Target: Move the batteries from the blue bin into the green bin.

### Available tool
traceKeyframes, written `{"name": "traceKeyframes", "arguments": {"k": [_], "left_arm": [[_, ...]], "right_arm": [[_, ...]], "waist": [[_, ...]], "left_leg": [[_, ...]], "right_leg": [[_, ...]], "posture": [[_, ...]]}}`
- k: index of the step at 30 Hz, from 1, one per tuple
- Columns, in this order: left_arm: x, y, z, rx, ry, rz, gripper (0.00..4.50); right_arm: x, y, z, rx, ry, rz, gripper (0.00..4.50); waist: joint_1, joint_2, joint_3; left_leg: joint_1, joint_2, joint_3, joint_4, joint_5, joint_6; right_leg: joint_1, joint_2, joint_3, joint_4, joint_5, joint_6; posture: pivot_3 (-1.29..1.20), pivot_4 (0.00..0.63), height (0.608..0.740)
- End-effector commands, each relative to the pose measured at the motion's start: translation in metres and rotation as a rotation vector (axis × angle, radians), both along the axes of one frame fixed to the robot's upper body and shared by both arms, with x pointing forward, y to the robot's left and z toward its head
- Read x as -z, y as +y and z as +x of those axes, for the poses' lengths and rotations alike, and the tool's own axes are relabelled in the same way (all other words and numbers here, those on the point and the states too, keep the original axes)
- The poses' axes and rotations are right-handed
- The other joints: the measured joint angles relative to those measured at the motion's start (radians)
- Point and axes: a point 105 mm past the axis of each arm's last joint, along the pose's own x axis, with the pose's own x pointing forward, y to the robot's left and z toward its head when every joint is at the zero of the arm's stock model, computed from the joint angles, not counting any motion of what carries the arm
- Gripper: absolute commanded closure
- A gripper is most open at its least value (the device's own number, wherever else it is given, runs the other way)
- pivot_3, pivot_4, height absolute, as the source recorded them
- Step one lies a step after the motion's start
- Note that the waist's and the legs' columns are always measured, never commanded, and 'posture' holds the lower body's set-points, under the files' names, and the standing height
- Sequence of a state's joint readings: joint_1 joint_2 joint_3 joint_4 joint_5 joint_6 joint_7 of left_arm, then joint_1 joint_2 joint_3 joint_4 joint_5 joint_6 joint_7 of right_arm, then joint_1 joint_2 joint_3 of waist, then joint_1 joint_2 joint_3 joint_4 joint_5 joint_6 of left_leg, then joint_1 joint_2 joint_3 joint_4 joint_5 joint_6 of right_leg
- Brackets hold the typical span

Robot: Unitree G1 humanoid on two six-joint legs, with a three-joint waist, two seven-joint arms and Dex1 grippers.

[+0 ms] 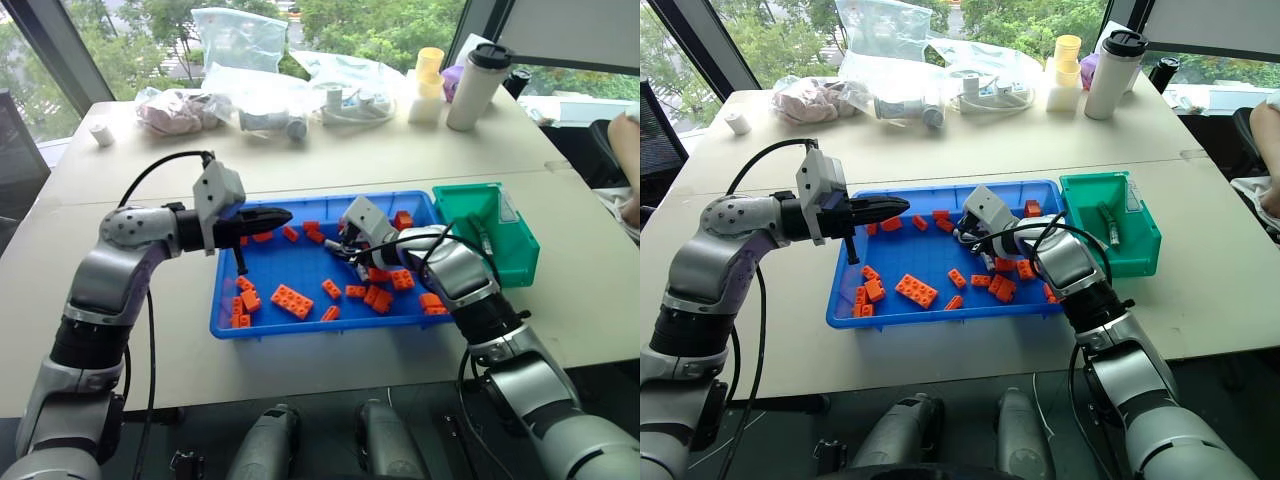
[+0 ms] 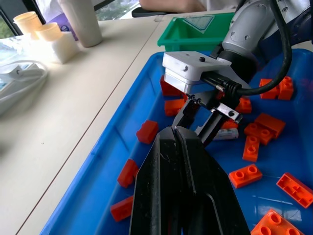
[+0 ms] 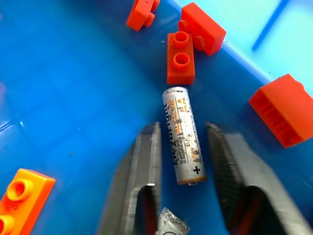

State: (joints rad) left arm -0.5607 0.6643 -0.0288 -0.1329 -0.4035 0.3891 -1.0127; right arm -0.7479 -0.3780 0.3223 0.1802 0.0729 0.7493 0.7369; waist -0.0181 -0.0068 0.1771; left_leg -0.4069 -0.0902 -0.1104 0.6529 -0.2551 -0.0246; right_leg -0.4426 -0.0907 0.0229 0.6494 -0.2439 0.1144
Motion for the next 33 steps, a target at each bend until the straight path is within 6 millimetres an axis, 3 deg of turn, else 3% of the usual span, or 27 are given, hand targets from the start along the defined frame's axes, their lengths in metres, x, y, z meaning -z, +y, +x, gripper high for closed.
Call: {"name": "traceKeyframes", "arguments": {"k": [1,4,6,8,11,14,17,21,22,25,28,29,31,33], "left_arm": [[-0.013,0.0,-0.004,0.002,-0.052,-0.005,4.5],[-0.012,0.0,-0.003,0.006,-0.05,-0.005,4.5],[-0.011,-0.002,-0.003,0.016,-0.048,-0.007,4.5],[-0.011,-0.004,-0.002,0.025,-0.046,-0.009,4.5],[-0.009,-0.007,-0.002,0.042,-0.041,-0.012,4.5],[-0.009,-0.009,-0.002,0.051,-0.039,-0.013,4.5],[-0.008,-0.012,0.0,0.062,-0.039,-0.013,4.5],[-0.008,-0.015,0.002,0.075,-0.04,-0.012,4.5],[-0.008,-0.015,0.002,0.076,-0.041,-0.012,4.5],[-0.008,-0.015,0.002,0.08,-0.043,-0.012,4.5],[-0.008,-0.015,0.002,0.081,-0.044,-0.011,4.5],[-0.009,-0.015,0.002,0.08,-0.044,-0.01,4.5],[-0.009,-0.015,0.002,0.079,-0.044,-0.01,4.5],[-0.009,-0.014,0.002,0.077,-0.045,-0.01,4.5]], "right_arm": [[-0.023,0.003,0.002,-0.013,-0.077,0.015,4.44],[-0.052,-0.005,0.005,0.027,-0.171,0.028,4.44],[-0.096,-0.045,0.006,0.161,-0.283,0.053,4.44],[-0.119,-0.08,0.001,0.271,-0.329,0.057,4.44],[-0.128,-0.137,-0.008,0.435,-0.365,-0.019,4.44],[-0.127,-0.164,-0.017,0.512,-0.355,-0.047,4.44],[-0.112,-0.183,-0.027,0.552,-0.293,-0.073,4.44],[-0.084,-0.188,-0.039,0.541,-0.206,-0.1,4.44],[-0.083,-0.187,-0.04,0.536,-0.202,-0.101,3.39],[-0.082,-0.186,-0.042,0.534,-0.203,-0.1,1.95],[-0.096,-0.18,-0.042,0.509,-0.256,-0.112,0.39],[-0.106,-0.171,-0.042,0.473,-0.282,-0.106,0.03],[-0.121,-0.149,-0.043,0.385,-0.315,-0.076,0.03],[-0.121,-0.123,-0.043,0.306,-0.29,-0.016,0.03]], "waist": [[0.0,0.0,0.0],[0.0,0.0,0.0],[0.004,0.0,0.0],[0.013,0.0,0.0],[0.023,0.0,0.0],[0.02,-0.001,-0.001],[0.008,-0.001,-0.001],[0.003,-0.001,-0.001],[0.002,-0.001,-0.001],[0.004,-0.001,-0.001],[0.006,-0.001,-0.001],[0.006,-0.001,-0.001],[0.001,-0.001,0.0],[-0.001,-0.001,-0.001]], "left_leg": [[0.0,0.0,0.0,0.0,0.0,0.0],[0.0,0.0,0.0,0.0,0.0,0.0],[0.0,0.0,0.0,0.0,0.0,0.0],[-0.001,-0.001,-0.001,0.001,0.0,0.0],[-0.001,-0.001,-0.001,0.001,-0.001,0.001],[0.0,-0.001,0.0,0.0,-0.003,0.006],[0.001,0.0,0.001,0.0,-0.003,0.006],[0.001,0.0,0.002,-0.001,-0.003,0.006],[0.001,0.0,0.002,-0.001,-0.003,0.006],[0.001,0.0,0.002,0.0,-0.003,0.006],[0.001,0.0,0.002,0.0,-0.003,0.006],[0.001,0.0,0.002,0.0,-0.003,0.006],[0.001,0.0,0.002,0.0,-0.003,0.006],[0.001,0.002,0.002,-0.001,-0.003,0.006]], "right_leg": [[0.0,0.0,0.0,0.0,0.0,0.0],[0.0,0.0,0.0,0.0,0.0,0.0],[0.0,0.0,0.0,0.0,0.0,0.0],[-0.001,-0.001,0.0,0.0,0.0,0.0],[0.001,-0.001,-0.001,-0.001,0.0,0.0],[0.001,-0.001,-0.001,-0.001,0.0,0.0],[0.001,-0.001,0.0,0.0,0.0,0.0],[0.001,-0.001,0.0,0.0,0.0,0.0],[0.001,-0.001,0.0,0.0,0.0,0.0],[0.001,0.0,0.0,0.0,0.0,0.0],[0.001,-0.001,0.0,0.0,0.0,0.0],[0.001,-0.001,0.0,0.0,0.0,0.0],[0.001,-0.001,0.0,0.0,0.0,0.0],[0.001,0.0,0.001,0.0,0.0,0.0]], "posture": [[0.0,0.15,0.74],[0.0,0.15,0.74],[0.0,0.15,0.74],[0.0,0.15,0.74],[0.0,0.15,0.74],[0.0,0.15,0.74],[0.0,0.15,0.74],[0.0,0.15,0.74],[0.0,0.15,0.74],[0.0,0.15,0.74],[0.0,0.15,0.74],[0.0,0.15,0.74],[0.0,0.15,0.74],[0.0,0.15,0.74]]}}
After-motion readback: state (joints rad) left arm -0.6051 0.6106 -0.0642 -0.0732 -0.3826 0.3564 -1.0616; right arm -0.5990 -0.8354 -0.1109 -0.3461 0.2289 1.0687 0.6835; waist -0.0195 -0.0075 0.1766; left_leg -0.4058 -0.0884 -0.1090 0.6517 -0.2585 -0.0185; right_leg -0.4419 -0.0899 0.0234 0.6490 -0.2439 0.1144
